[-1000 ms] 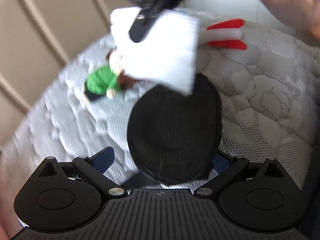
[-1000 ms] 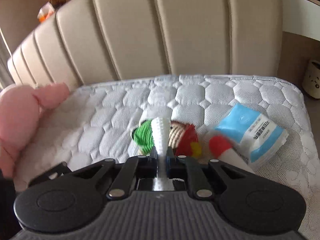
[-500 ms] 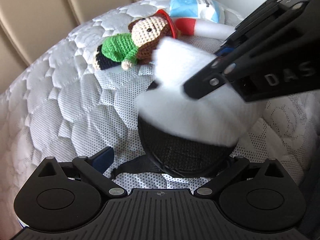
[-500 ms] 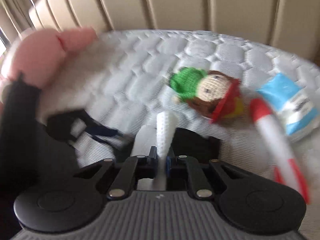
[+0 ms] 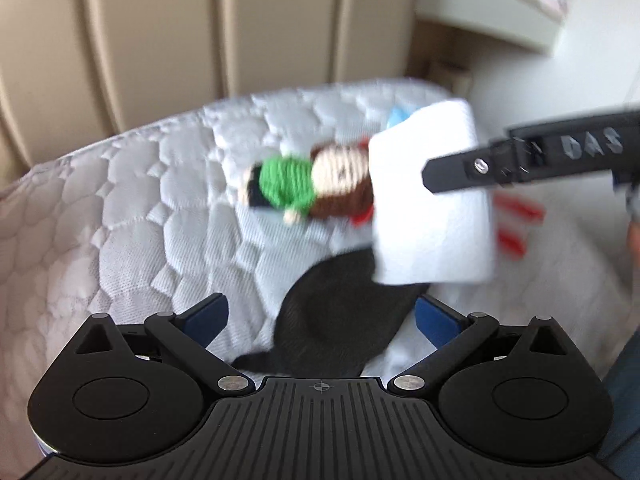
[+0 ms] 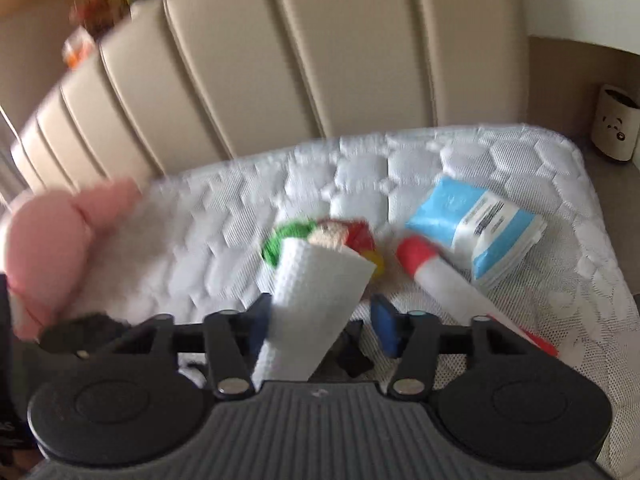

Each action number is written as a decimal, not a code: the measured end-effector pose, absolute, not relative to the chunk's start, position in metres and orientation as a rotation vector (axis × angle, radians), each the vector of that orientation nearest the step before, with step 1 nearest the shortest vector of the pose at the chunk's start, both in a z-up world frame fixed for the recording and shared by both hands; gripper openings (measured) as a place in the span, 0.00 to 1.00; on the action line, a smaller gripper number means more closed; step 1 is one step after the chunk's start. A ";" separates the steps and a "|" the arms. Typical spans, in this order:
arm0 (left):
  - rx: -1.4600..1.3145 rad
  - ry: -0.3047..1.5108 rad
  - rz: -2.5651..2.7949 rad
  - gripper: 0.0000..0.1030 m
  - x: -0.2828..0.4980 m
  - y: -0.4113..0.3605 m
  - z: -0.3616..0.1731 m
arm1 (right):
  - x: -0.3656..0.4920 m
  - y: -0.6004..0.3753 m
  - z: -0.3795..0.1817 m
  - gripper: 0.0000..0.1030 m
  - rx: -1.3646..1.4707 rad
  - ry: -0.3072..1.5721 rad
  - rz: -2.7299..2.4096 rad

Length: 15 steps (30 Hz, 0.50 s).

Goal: Clean container
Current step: 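Lower the black pad onto the mattress with the left tool while the right tool drops the tissue on it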

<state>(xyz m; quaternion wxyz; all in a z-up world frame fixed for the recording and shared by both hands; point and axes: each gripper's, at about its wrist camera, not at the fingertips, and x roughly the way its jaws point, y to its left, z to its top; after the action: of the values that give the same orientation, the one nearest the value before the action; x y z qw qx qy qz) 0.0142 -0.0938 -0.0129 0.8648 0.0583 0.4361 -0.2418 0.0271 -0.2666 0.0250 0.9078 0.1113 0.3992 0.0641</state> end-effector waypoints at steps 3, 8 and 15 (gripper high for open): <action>-0.037 0.858 -0.487 0.99 0.003 -0.089 0.001 | 0.005 -0.283 0.043 0.83 0.330 0.728 0.099; -0.110 0.849 -0.512 1.00 -0.024 -0.093 0.010 | -0.035 -0.310 0.050 0.91 0.520 0.748 0.027; 0.125 0.771 -0.459 1.00 -0.046 -0.111 0.032 | -0.072 -0.313 0.055 0.99 0.516 0.759 -0.096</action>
<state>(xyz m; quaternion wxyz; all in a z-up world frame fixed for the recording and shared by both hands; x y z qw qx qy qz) -0.0457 -0.1114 0.0321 0.8992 0.0602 0.3724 -0.2216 -0.0719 -0.3125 0.0550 0.8955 0.2488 0.3662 -0.0462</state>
